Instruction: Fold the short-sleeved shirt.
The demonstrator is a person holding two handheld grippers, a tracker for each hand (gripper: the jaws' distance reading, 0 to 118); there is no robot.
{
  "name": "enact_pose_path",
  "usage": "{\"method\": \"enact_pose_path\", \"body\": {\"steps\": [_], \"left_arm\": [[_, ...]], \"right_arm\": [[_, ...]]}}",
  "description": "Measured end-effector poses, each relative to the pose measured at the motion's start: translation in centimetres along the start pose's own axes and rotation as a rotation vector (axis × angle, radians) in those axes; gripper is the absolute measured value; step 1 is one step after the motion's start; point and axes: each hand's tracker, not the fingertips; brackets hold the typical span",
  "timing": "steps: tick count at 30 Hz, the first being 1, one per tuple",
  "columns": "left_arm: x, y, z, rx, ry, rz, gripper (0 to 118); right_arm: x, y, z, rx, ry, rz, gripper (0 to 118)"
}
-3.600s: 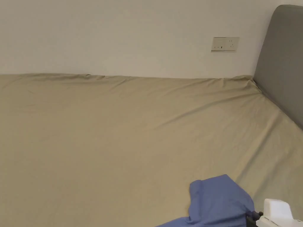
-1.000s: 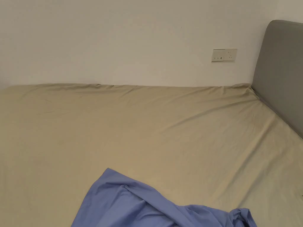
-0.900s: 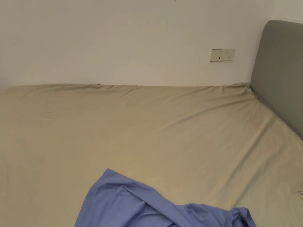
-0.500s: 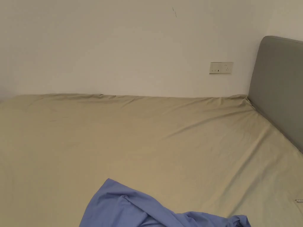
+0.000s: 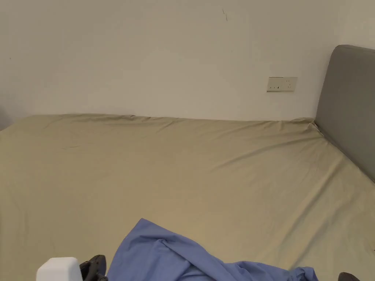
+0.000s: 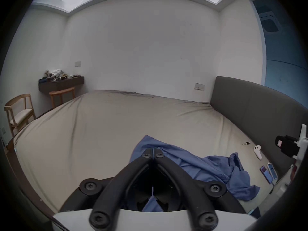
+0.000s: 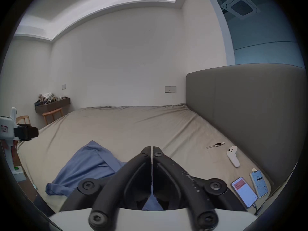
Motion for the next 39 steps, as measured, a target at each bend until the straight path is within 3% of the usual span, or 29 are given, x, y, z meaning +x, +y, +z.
{"method": "enact_pose_path", "body": {"steps": [4,11,12,13,15,16,17,19,23,24,27,29,30,31,32,33,35,36,39], "left_arm": [[-0.1,0.8,-4.8,-0.050,-0.062,0.016,0],[-0.4,4.8,-21.1,-0.221,-0.114,-0.036,0],[-0.3,4.8,-23.8,-0.263,-0.105,-0.031,7],[-0.7,4.5,-26.5,-0.312,-0.088,-0.026,29],[-0.9,3.7,-31.3,-0.362,-0.046,-0.047,101],[-1.0,3.1,-33.8,-0.408,-0.009,-0.056,115],[-0.8,2.5,-35.1,-0.457,0.039,-0.058,116],[-1.4,0.8,-37.7,-0.485,0.060,-0.056,103],[-2.5,-2.4,-41.4,-0.572,0.110,-0.009,94],[-2.6,-2.8,-41.5,-0.566,0.103,-0.007,85],[-1.9,-3.3,-40.7,-0.510,0.121,-0.029,79],[-2.3,-3.7,-41.2,-0.497,0.115,-0.069,64],[-2.3,-3.7,-41.0,-0.489,0.110,-0.080,51],[-2.3,-3.6,-40.9,-0.485,0.100,-0.086,37],[-2.3,-3.4,-40.9,-0.482,0.104,-0.099,14],[-1.3,-3.1,-40.0,-0.480,0.113,-0.121,0],[-1.6,-3.1,-39.9,-0.500,0.090,-0.093,0],[-1.8,-3.1,-39.6,-0.500,0.086,-0.087,0],[-1.6,-2.9,-38.4,-0.490,0.088,-0.049,0]], "right_arm": [[-0.5,-0.6,-1.9,-0.037,0.003,0.004,2],[0.4,-1.0,-6.1,-0.081,-0.035,-0.024,2],[0.5,-1.2,-6.9,-0.090,-0.040,-0.028,2],[0.7,-1.4,-7.7,-0.101,-0.049,-0.030,2],[0.9,-2.2,-9.1,-0.118,-0.069,-0.025,2],[1.1,-2.6,-9.8,-0.135,-0.079,-0.024,2],[1.3,-3.0,-10.4,-0.156,-0.084,-0.025,2],[1.6,-3.8,-11.3,-0.185,-0.094,-0.034,2],[2.1,-5.2,-12.6,-0.228,-0.124,-0.040,2],[2.2,-5.5,-12.8,-0.238,-0.129,-0.033,2],[2.4,-5.9,-13.3,-0.253,-0.136,-0.031,2],[2.4,-5.8,-13.7,-0.255,-0.140,-0.024,3],[2.3,-5.7,-13.8,-0.252,-0.147,-0.021,6],[2.3,-5.5,-14.1,-0.250,-0.157,-0.017,13],[2.3,-5.3,-14.3,-0.248,-0.157,-0.017,26],[2.4,-5.0,-14.6,-0.244,-0.162,-0.018,55],[2.7,-4.2,-15.8,-0.249,-0.179,-0.025,103],[3.0,-3.9,-16.7,-0.282,-0.188,-0.023,118],[3.9,-4.1,-19.5,-0.338,-0.167,0.018,118]]}}
